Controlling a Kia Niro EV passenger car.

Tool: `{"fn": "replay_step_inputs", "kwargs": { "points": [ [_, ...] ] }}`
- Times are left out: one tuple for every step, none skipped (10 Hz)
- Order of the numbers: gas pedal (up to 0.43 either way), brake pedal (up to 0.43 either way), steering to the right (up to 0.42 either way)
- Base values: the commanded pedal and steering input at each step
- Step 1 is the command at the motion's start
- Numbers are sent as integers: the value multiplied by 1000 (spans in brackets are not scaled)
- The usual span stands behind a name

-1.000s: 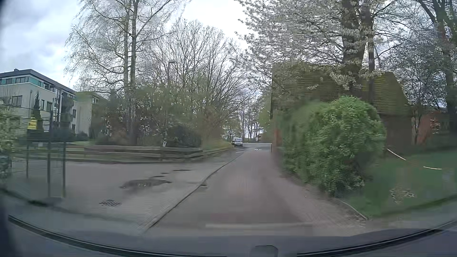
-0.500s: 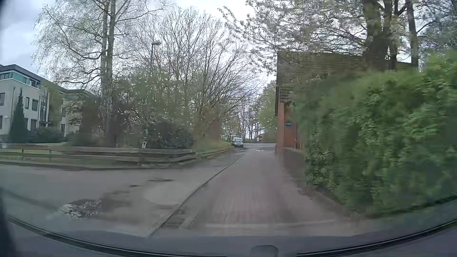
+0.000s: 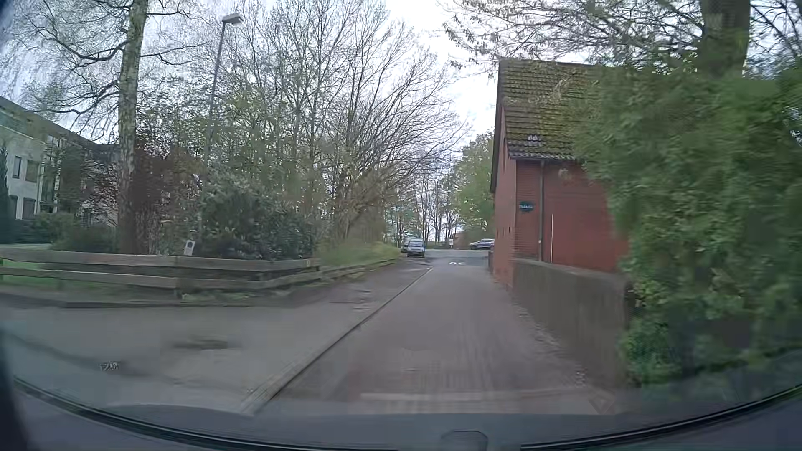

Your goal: Follow the waypoints while adhering to traffic rules and regulations

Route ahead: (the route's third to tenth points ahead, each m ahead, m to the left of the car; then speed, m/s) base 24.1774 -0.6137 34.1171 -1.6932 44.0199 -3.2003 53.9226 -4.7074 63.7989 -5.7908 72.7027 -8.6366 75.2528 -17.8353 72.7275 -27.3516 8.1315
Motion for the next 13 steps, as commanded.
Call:
{"fn": "replay_step_inputs", "kwargs": {
  "points": [
    [79, 0, 25],
    [79, 0, 28],
    [79, 0, 30],
    [79, 0, 30],
    [79, 0, 31],
    [79, 0, 31],
    [79, 0, 30],
    [79, 0, 28],
    [79, 0, 28],
    [79, 0, 28],
    [79, 0, 27],
    [79, 0, 20],
    [79, 0, 12]
  ]
}}
